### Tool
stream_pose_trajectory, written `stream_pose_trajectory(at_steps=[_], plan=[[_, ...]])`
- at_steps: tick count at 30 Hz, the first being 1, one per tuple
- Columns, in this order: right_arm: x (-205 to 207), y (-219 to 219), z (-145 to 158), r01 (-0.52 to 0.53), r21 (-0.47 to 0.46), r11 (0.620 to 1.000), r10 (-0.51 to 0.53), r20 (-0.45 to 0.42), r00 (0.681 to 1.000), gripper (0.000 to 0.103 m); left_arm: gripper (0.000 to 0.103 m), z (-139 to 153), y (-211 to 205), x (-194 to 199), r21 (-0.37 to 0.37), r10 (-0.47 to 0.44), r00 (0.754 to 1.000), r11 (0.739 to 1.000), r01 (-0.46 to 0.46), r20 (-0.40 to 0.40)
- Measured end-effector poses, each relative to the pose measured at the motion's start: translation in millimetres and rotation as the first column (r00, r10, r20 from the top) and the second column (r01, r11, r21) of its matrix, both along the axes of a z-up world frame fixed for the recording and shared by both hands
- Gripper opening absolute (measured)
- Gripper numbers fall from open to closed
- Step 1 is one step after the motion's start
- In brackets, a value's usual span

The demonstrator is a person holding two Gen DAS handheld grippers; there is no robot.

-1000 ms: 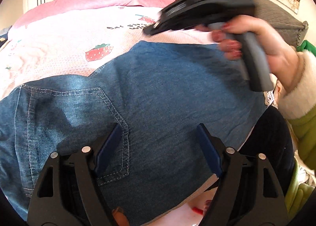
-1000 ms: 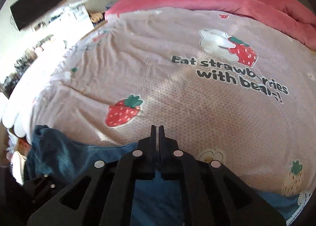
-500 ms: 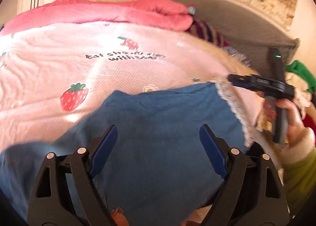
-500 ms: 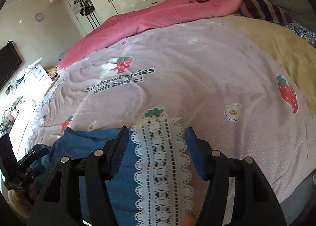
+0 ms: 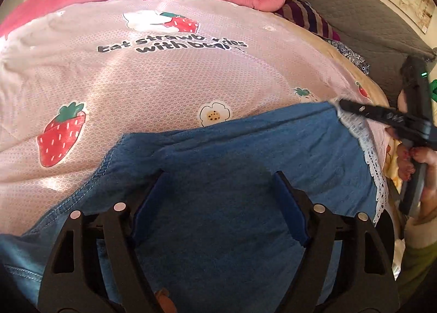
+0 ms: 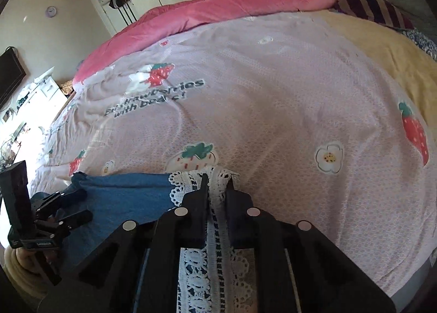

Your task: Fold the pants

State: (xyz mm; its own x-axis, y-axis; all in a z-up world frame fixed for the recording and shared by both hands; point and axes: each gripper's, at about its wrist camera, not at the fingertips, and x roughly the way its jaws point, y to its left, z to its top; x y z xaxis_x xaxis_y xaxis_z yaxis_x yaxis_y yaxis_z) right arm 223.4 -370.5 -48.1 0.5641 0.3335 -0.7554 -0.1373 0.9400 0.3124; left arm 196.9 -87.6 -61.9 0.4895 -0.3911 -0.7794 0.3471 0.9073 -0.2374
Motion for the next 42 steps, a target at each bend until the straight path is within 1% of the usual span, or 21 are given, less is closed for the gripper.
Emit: stream_pose_trajectory(at_steps=[2, 5, 6, 8, 10, 12, 13, 15, 18, 21, 23, 25, 26, 27, 29, 32, 34, 35, 36, 38, 42], plan=[[1.4, 2.3, -7.3, 0.009, -0.03, 1.0, -0.009, 0.01, 1.0, 0.014, 0.071, -0.3, -0.7, 0.4, 0.002, -0.003, 1.0, 1.0, 0.003, 0.002], [0.4, -1.1, -7.4, 0.027, -0.007, 1.0, -0.027, 0.012, 1.0, 0.018, 0.071, -0.2, -0.5, -0.1, -0.001, -0.004, 1.0, 1.0, 0.004, 0.004], [-2.5, -2.5, -4.9, 0.029, -0.008, 1.0, -0.029, 0.022, 0.999, 0.024, 0.071, 0.5, -1.5, -0.2, 0.004, -0.005, 1.0, 1.0, 0.005, 0.006], [-15.0, -7.5, 6.5, 0.038, 0.008, 0.999, -0.039, 0.061, 0.997, 0.031, 0.071, 2.3, -3.2, -2.3, 0.015, -0.01, 1.0, 1.0, 0.01, 0.021], [-32.5, -10.4, 20.5, 0.045, 0.006, 0.999, -0.045, 0.118, 0.992, 0.031, 0.071, 6.9, -1.9, -8.4, 0.004, -0.013, 0.999, 1.0, 0.013, 0.041], [-56.0, -11.2, 32.7, 0.038, -0.004, 0.999, -0.037, 0.167, 0.985, 0.032, 0.071, 14.4, 1.1, -15.1, -0.029, -0.012, 0.998, 0.999, 0.014, 0.056], [-68.2, -10.1, 37.1, 0.028, -0.005, 1.0, -0.026, 0.184, 0.983, 0.032, 0.071, 19.1, 3.0, -19.6, -0.041, -0.008, 0.998, 0.999, 0.011, 0.067], [-91.9, -2.5, 42.1, -0.019, -0.009, 1.0, 0.02, 0.205, 0.979, 0.032, 0.071, 28.2, 5.8, -32.4, -0.04, 0.001, 0.995, 0.999, 0.003, 0.104], [-118.5, 18.3, 37.0, -0.114, -0.025, 0.993, 0.116, 0.183, 0.976, 0.032, 0.073, 33.9, 11.1, -51.2, -0.033, 0.012, 0.992, 0.999, -0.008, 0.127], [-131.8, 35.9, 26.0, -0.166, -0.04, 0.985, 0.17, 0.134, 0.976, 0.034, 0.075, 33.0, 15.6, -68.2, 0.019, 0.013, 0.99, 1.0, -0.015, 0.139], [-134.4, 40.2, 16.8, -0.162, -0.054, 0.985, 0.167, 0.09, 0.982, 0.039, 0.075, 26.6, 20.1, -76.9, 0.062, 0.024, 0.991, 0.998, -0.032, 0.128], [-132.2, 39.8, 3.9, -0.143, -0.078, 0.987, 0.145, 0.031, 0.989, 0.04, 0.075, 18.8, 25.5, -82.9, 0.073, 0.031, 0.994, 0.997, -0.039, 0.108], [-129.9, 37.8, -2.9, -0.131, -0.075, 0.989, 0.131, 0.002, 0.991, 0.04, 0.075, 13.8, 27.6, -84.9, 0.079, 0.036, 0.995, 0.996, -0.043, 0.094], [-129.5, 35.2, -6.3, -0.123, -0.056, 0.991, 0.123, -0.002, 0.992, 0.04, 0.075, 7.1, 29.8, -86.7, 0.091, 0.041, 0.996, 0.995, -0.049, 0.085], [-128.6, 33.4, -7.9, -0.104, -0.025, 0.994, 0.104, -0.006, 0.995, 0.04, 0.076, 1.6, 30.8, -88.7, 0.106, 0.032, 0.995, 0.993, -0.042, 0.099], [-129.5, 35.8, -7.3, -0.097, -0.033, 0.995, 0.097, -0.004, 0.995, 0.04, 0.077, -2.2, 31.3, -88.5, 0.108, 0.035, 0.994, 0.993, -0.047, 0.107], [-133.9, 36.6, -3.1, -0.097, -0.028, 0.995, 0.098, 0.006, 0.995, 0.042, 0.077, 0.3, 30.6, -90.0, 0.109, 0.038, 0.993, 0.993, -0.051, 0.111], [-137.0, 36.3, -0.1, -0.097, -0.021, 0.995, 0.097, 0.014, 0.995, 0.046, 0.078, 3.9, 30.3, -91.6, 0.108, 0.043, 0.993, 0.993, -0.054, 0.108], [-142.1, 35.7, 4.3, -0.096, -0.012, 0.995, 0.097, 0.03, 0.995, 0.049, 0.081, 8.0, 30.6, -93.8, 0.097, 0.046, 0.993, 0.994, -0.056, 0.105], [-151.6, 32.5, 11.8, -0.088, -0.013, 0.996, 0.089, 0.061, 0.994, 0.055, 0.084, 17.5, 30.0, -97.1, 0.066, 0.043, 0.993, 0.997, -0.051, 0.11], [-168.1, 20.2, 24.8, -0.063, -0.002, 0.998, 0.063, 0.098, 0.993, 0.06, 0.089, 44.1, 15.6, -101.8, 0.058, 0.001, 0.986, 0.998, -0.011, 0.167]])
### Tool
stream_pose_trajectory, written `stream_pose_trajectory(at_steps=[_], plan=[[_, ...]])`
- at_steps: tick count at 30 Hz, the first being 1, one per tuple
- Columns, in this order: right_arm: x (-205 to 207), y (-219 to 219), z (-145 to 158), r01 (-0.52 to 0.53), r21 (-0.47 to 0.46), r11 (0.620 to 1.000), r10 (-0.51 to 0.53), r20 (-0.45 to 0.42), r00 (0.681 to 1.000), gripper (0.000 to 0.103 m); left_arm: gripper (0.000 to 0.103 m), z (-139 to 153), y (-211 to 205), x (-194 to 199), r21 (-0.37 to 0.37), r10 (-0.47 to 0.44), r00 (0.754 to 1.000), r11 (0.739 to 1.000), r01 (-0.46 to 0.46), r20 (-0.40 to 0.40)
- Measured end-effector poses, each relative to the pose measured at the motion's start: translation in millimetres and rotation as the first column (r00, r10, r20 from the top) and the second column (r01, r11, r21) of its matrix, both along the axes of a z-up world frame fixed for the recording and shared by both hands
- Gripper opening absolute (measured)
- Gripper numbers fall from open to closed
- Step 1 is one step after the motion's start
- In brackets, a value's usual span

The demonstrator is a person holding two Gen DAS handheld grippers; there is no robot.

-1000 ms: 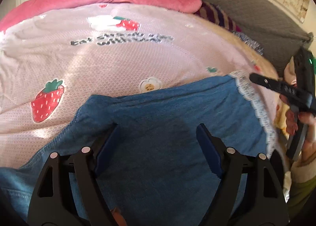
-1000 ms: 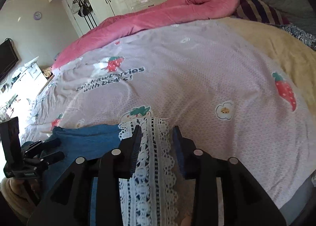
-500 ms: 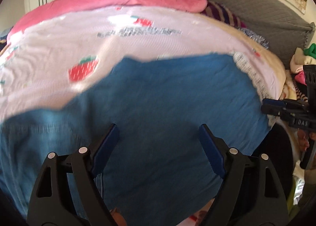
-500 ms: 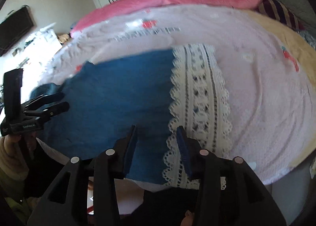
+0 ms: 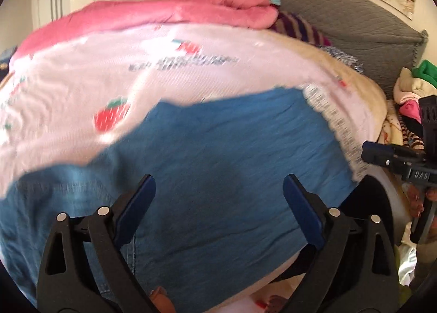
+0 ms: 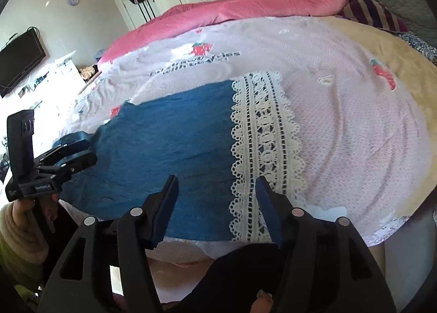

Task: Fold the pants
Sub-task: 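Grasp the lace hem with the left gripper while the right gripper lifts the other lace hem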

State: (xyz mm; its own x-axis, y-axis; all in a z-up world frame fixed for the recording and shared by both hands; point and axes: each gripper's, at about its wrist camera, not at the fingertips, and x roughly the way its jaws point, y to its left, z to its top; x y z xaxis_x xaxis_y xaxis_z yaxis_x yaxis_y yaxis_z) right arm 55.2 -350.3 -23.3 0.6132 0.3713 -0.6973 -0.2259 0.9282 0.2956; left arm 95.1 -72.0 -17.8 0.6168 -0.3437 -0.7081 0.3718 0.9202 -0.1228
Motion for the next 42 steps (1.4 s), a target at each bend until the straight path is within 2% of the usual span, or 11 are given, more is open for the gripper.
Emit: stream_pose_trajectory(at_steps=[3, 10, 15, 23, 27, 33, 36, 38, 39, 42], plan=[[-9.8, -12.5, 4.7, 0.022, 0.008, 1.0, -0.022, 0.013, 1.0, 0.066, 0.092, 15.1, -16.0, 3.7, -0.016, -0.045, 0.999, 0.999, 0.046, 0.01], [-18.8, -36.3, -2.4, 0.078, 0.027, 0.997, -0.078, -0.001, 0.997, 0.071, 0.093, 33.9, -74.2, 28.8, 0.01, -0.181, 0.983, 0.984, 0.181, 0.016], [-11.8, -46.0, -14.5, 0.098, 0.076, 0.992, -0.095, -0.041, 0.995, 0.072, 0.093, 27.2, -120.9, 61.7, 0.036, -0.269, 0.963, 0.962, 0.269, -0.014], [4.0, -51.1, -34.4, 0.106, 0.117, 0.988, -0.095, -0.093, 0.991, 0.072, 0.093, 9.3, -171.3, 108.1, 0.083, -0.372, 0.927, 0.923, 0.376, -0.052], [13.9, -51.9, -40.8, 0.097, 0.166, 0.981, -0.078, -0.121, 0.99, 0.072, 0.093, -0.7, -188.3, 127.1, 0.073, -0.448, 0.89, 0.888, 0.454, -0.082], [23.0, -45.0, -49.9, 0.084, 0.173, 0.981, -0.055, -0.163, 0.985, 0.071, 0.093, -19.1, -202.7, 148.8, 0.048, -0.521, 0.837, 0.844, 0.535, -0.167], [23.8, -41.0, -51.7, 0.069, 0.174, 0.982, -0.039, -0.172, 0.984, 0.066, 0.093, -25.3, -205.2, 154.5, 0.007, -0.554, 0.809, 0.825, 0.566, -0.197], [23.3, -41.4, -51.6, 0.074, 0.18, 0.981, -0.042, -0.177, 0.983, 0.063, 0.083, -28.9, -207.2, 156.5, -0.031, -0.577, 0.787, 0.81, 0.585, -0.22], [23.1, -43.3, -51.6, 0.08, 0.19, 0.978, -0.045, -0.181, 0.982, 0.061, 0.074, -31.0, -210.1, 157.0, -0.041, -0.59, 0.774, 0.801, 0.597, -0.229], [24.5, -50.1, -53.9, 0.093, 0.23, 0.969, -0.048, -0.194, 0.98, 0.058, 0.068, -34.4, -214.7, 156.5, -0.048, -0.611, 0.753, 0.783, 0.62, -0.245]])
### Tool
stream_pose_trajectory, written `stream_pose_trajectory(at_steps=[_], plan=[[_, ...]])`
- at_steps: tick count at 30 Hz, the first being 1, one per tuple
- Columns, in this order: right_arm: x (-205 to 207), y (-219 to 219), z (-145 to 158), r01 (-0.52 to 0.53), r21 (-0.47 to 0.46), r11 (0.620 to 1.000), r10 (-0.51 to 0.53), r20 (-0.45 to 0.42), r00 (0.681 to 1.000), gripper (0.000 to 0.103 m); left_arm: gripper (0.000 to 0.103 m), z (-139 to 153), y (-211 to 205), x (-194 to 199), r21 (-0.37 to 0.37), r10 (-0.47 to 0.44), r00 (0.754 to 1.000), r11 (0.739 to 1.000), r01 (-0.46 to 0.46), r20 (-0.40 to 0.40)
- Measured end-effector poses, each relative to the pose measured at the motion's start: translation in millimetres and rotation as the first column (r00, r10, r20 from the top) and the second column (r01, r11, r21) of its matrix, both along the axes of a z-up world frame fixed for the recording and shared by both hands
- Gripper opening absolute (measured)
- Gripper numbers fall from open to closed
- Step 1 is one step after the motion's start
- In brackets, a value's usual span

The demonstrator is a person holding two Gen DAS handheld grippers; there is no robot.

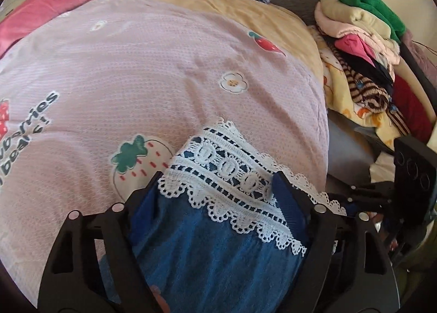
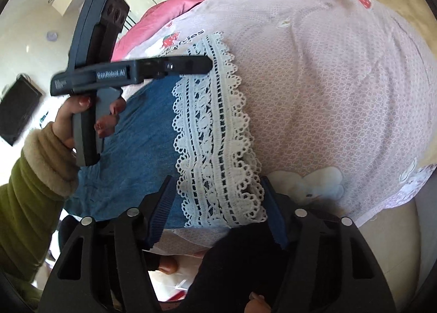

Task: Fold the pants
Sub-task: 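Grasp the lace hem with the left gripper while the right gripper lifts the other lace hem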

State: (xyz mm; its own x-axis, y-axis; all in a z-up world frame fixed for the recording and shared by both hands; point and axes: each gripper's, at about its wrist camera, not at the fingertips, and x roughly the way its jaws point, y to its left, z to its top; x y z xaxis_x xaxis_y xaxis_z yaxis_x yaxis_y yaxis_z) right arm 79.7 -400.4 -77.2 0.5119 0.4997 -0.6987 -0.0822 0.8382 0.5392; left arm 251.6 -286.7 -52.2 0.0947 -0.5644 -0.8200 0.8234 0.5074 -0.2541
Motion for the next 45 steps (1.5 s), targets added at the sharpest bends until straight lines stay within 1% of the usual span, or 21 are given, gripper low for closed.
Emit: stream_pose_trajectory(at_steps=[2, 4, 5, 6, 8, 9, 10, 12, 17, 20, 24, 29, 32, 36, 38, 40, 41, 42, 43, 44, 45], plan=[[4.5, -1.5, -5.0, 0.012, -0.004, 1.0, -0.012, -0.02, 1.0, 0.05, 0.064, -1.5, -0.1, 1.8, -0.006, -0.006, 1.0, 1.0, 0.005, -0.023], [5.9, 0.8, -6.3, 0.004, -0.004, 1.0, -0.004, -0.024, 1.0, 0.044, 0.051, -2.0, 1.4, 3.9, -0.015, 0.007, 0.999, 1.0, -0.008, -0.042], [5.8, 2.8, -4.7, -0.001, -0.013, 1.0, 0.001, -0.019, 1.0, 0.039, 0.047, -2.0, 2.9, 4.6, -0.018, 0.013, 0.999, 1.0, -0.014, -0.046], [5.8, 3.4, -3.6, -0.007, -0.015, 1.0, 0.007, -0.014, 1.0, 0.029, 0.038, -2.1, 4.7, 6.1, -0.025, 0.025, 0.998, 0.999, -0.027, -0.053], [2.9, 6.7, 2.5, -0.017, -0.009, 1.0, 0.017, 0.006, 1.0, 0.02, 0.028, -1.6, 9.3, 7.2, -0.049, 0.036, 0.997, 0.998, -0.039, -0.066], [2.4, 10.3, 6.5, -0.016, -0.021, 1.0, 0.016, 0.022, 1.0, 0.019, 0.019, -0.4, 11.7, 6.3, -0.059, 0.041, 0.998, 0.997, -0.045, -0.056], [-0.1, 12.6, 11.4, -0.018, -0.03, 0.999, 0.019, 0.042, 0.999, 0.018, 0.016, 1.1, 15.5, 6.9, -0.067, 0.043, 0.998, 0.997, -0.047, -0.052], [-4.3, 16.7, 23.6, -0.017, -0.033, 0.999, 0.019, 0.081, 0.997, 0.018, 0.015, 6.7, 22.4, 5.9, -0.108, 0.046, 0.997, 0.993, -0.052, -0.057], [-18.9, 26.9, 52.8, -0.032, -0.063, 0.997, 0.042, 0.164, 0.986, 0.018, 0.015, 32.7, 43.4, 1.1, -0.21, 0.049, 0.998, 0.976, -0.055, -0.032], [-22.2, 42.8, 71.6, -0.063, -0.085, 0.994, 0.08, 0.208, 0.975, 0.018, 0.015, 52.6, 66.0, -5.0, -0.287, 0.064, 0.998, 0.956, -0.067, -0.021], [-24.3, 77.7, 96.4, -0.131, -0.131, 0.983, 0.162, 0.262, 0.951, 0.018, 0.015, 68.6, 102.8, -10.8, -0.356, 0.11, 0.994, 0.928, -0.107, -0.012], [-21.3, 127.9, 108.3, -0.233, -0.191, 0.954, 0.281, 0.285, 0.917, 0.018, 0.014, 77.4, 161.3, -20.6, -0.405, 0.186, 0.982, 0.898, -0.174, -0.009], [-16.7, 162.3, 104.1, -0.299, -0.229, 0.926, 0.356, 0.27, 0.895, 0.018, 0.015, 68.8, 194.0, -27.4, -0.401, 0.237, 0.971, 0.889, -0.221, -0.011], [-11.5, 209.1, 84.6, -0.382, -0.269, 0.884, 0.44, 0.207, 0.874, 0.018, 0.015, 52.4, 228.2, -34.3, -0.363, 0.302, 0.953, 0.884, -0.293, -0.033], [-8.3, 228.8, 75.2, -0.415, -0.295, 0.861, 0.476, 0.178, 0.861, 0.018, 0.018, 45.8, 242.4, -38.0, -0.349, 0.331, 0.942, 0.879, -0.326, -0.047], [-8.7, 248.1, 66.5, -0.438, -0.331, 0.836, 0.504, 0.149, 0.851, 0.018, 0.025, 40.1, 252.9, -40.8, -0.333, 0.359, 0.932, 0.873, -0.355, -0.052], [-10.3, 256.5, 63.7, -0.448, -0.343, 0.826, 0.517, 0.141, 0.844, 0.018, 0.028, 38.2, 259.2, -42.7, -0.335, 0.375, 0.925, 0.865, -0.374, -0.064], [-11.1, 264.5, 60.4, -0.453, -0.364, 0.814, 0.527, 0.132, 0.84, 0.018, 0.034, 35.8, 265.1, -43.3, -0.334, 0.393, 0.917, 0.857, -0.392, -0.069], [-11.4, 269.1, 58.8, -0.455, -0.375, 0.808, 0.531, 0.128, 0.837, 0.018, 0.04, 34.2, 272.1, -45.0, -0.324, 0.42, 0.905, 0.849, -0.418, -0.069], [-13.2, 273.9, 57.8, -0.459, -0.385, 0.801, 0.538, 0.125, 0.834, 0.018, 0.042, 33.6, 276.3, -45.9, -0.315, 0.442, 0.895, 0.841, -0.439, -0.068], [-14.9, 278.1, 55.8, -0.46, -0.399, 0.793, 0.543, 0.121, 0.831, 0.018, 0.048, 32.5, 282.8, -47.3, -0.305, 0.474, 0.878, 0.827, -0.472, -0.074]])
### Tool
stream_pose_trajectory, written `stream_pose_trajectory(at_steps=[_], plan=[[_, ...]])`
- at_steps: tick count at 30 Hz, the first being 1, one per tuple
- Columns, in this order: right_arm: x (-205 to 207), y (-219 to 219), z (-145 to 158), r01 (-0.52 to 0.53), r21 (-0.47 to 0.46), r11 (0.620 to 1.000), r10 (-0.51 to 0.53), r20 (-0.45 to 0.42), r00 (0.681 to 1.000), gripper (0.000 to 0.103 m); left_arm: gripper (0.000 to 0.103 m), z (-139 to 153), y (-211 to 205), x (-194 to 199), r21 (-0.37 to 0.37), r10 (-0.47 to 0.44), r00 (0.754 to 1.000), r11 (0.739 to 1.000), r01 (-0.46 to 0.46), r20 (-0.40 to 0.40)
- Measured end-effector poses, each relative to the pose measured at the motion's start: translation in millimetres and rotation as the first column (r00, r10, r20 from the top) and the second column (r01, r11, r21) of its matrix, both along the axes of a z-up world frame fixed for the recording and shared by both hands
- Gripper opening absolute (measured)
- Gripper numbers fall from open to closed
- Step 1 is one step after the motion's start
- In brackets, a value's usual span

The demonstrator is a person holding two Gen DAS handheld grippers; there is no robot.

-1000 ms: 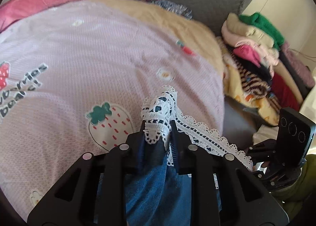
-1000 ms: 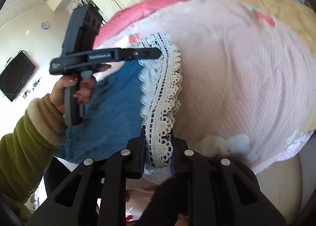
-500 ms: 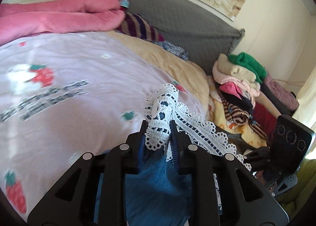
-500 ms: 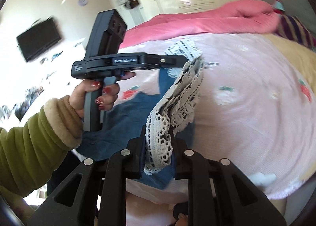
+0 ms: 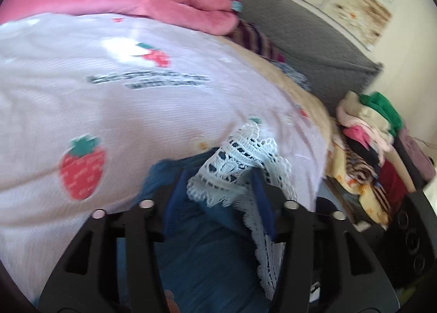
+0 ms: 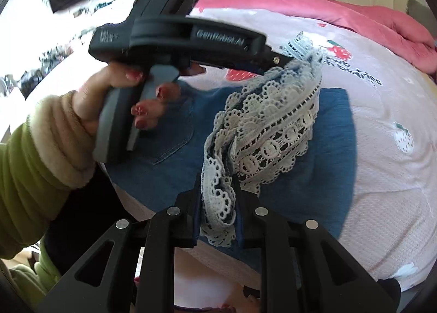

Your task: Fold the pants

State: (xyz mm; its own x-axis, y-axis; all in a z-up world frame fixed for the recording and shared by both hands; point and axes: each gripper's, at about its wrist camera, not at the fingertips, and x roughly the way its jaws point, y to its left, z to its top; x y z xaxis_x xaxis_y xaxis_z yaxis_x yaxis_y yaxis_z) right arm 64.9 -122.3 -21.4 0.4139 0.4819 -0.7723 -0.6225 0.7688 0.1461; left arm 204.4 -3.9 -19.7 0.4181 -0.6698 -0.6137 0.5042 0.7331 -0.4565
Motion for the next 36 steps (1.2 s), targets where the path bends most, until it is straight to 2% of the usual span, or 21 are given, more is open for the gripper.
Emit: stream_pose_trajectory(at_steps=[3, 6, 7, 11, 15, 18, 20, 22, 26, 27, 29, 30, 31, 32, 34, 35, 36], plan=[[-6.3, 11.3, -5.8, -0.01, -0.016, 1.0, 0.011, 0.002, 1.0, 0.02, 0.057, -3.7, 22.4, -1.8, -0.05, 0.084, 0.996, 0.995, -0.086, -0.043], [-8.6, 17.5, -13.0, -0.02, -0.012, 1.0, 0.02, 0.003, 1.0, 0.024, 0.058, -5.2, 44.1, -5.8, -0.088, 0.168, 0.983, 0.981, -0.174, -0.072], [-10.2, 20.5, -14.9, -0.032, -0.007, 0.999, 0.032, 0.003, 0.999, 0.025, 0.059, -4.8, 48.9, -8.2, -0.105, 0.179, 0.981, 0.977, -0.186, -0.074], [-16.9, 22.9, -17.0, -0.076, 0.054, 0.996, 0.077, -0.014, 0.997, 0.044, 0.064, -4.0, 69.6, -20.0, -0.191, 0.216, 0.971, 0.954, -0.233, -0.107], [-23.0, 11.4, -1.1, -0.11, 0.156, 0.982, 0.115, -0.027, 0.993, 0.045, 0.07, -2.9, 74.1, -31.2, -0.235, 0.205, 0.971, 0.945, -0.229, -0.119], [-15.5, -16.7, 20.7, -0.064, 0.202, 0.977, 0.061, 0.025, 0.998, 0.051, 0.071, -4.5, 68.9, -31.8, -0.229, 0.188, 0.975, 0.95, -0.212, -0.121], [-5.1, -35.1, 31.5, -0.017, 0.199, 0.98, 0.004, 0.065, 0.998, 0.056, 0.072, -5.4, 63.2, -28.1, -0.215, 0.178, 0.976, 0.956, -0.202, -0.125], [11.3, -53.6, 39.8, 0.054, 0.17, 0.984, -0.072, 0.099, 0.993, 0.059, 0.072, -8.6, 58.8, -23.7, -0.202, 0.175, 0.974, 0.958, -0.201, -0.142], [58.4, -71.2, 40.5, 0.144, 0.081, 0.986, -0.153, 0.131, 0.979, 0.061, 0.072, -16.8, 52.3, -8.8, -0.192, 0.161, 0.968, 0.961, -0.199, -0.195], [71.3, -71.7, 38.3, 0.148, 0.068, 0.987, -0.156, 0.122, 0.98, 0.061, 0.07, -18.5, 49.5, -5.8, -0.18, 0.161, 0.966, 0.964, -0.198, -0.202], [95.7, -75.1, 28.0, 0.197, 0.047, 0.979, -0.201, 0.079, 0.976, 0.062, 0.047, -20.8, 43.6, -1.3, -0.139, 0.168, 0.963, 0.97, -0.2, -0.212], [115.0, -76.0, 19.7, 0.218, 0.049, 0.975, -0.219, 0.019, 0.975, 0.062, 0.022, -21.7, 40.8, 1.4, -0.118, 0.178, 0.961, 0.971, -0.206, -0.214], [123.7, -76.6, 15.9, 0.233, 0.06, 0.971, -0.232, -0.016, 0.973, 0.062, 0.013, -22.1, 39.0, 3.4, -0.106, 0.184, 0.96, 0.972, -0.21, -0.213], [139.5, -77.6, 7.8, 0.252, 0.078, 0.965, -0.246, -0.077, 0.966, 0.062, 0.013, -21.9, 37.0, 5.5, -0.1, 0.19, 0.958, 0.972, -0.215, -0.213], [156.5, -79.3, -3.6, 0.266, 0.103, 0.959, -0.249, -0.152, 0.957, 0.056, 0.013, -18.7, 33.8, 7.3, -0.109, 0.187, 0.963, 0.971, -0.211, -0.195], [162.5, -80.3, -6.3, 0.263, 0.113, 0.958, -0.242, -0.172, 0.955, 0.021, 0.013, -16.6, 33.0, 6.9, -0.113, 0.184, 0.967, 0.972, -0.206, -0.178], [156.1, -80.9, -7.9, 0.259, 0.123, 0.958, -0.235, -0.183, 0.955, 0.01, 0.013, -13.4, 32.2, 5.3, -0.128, 0.174, 0.974, 0.973, -0.193, -0.146]])
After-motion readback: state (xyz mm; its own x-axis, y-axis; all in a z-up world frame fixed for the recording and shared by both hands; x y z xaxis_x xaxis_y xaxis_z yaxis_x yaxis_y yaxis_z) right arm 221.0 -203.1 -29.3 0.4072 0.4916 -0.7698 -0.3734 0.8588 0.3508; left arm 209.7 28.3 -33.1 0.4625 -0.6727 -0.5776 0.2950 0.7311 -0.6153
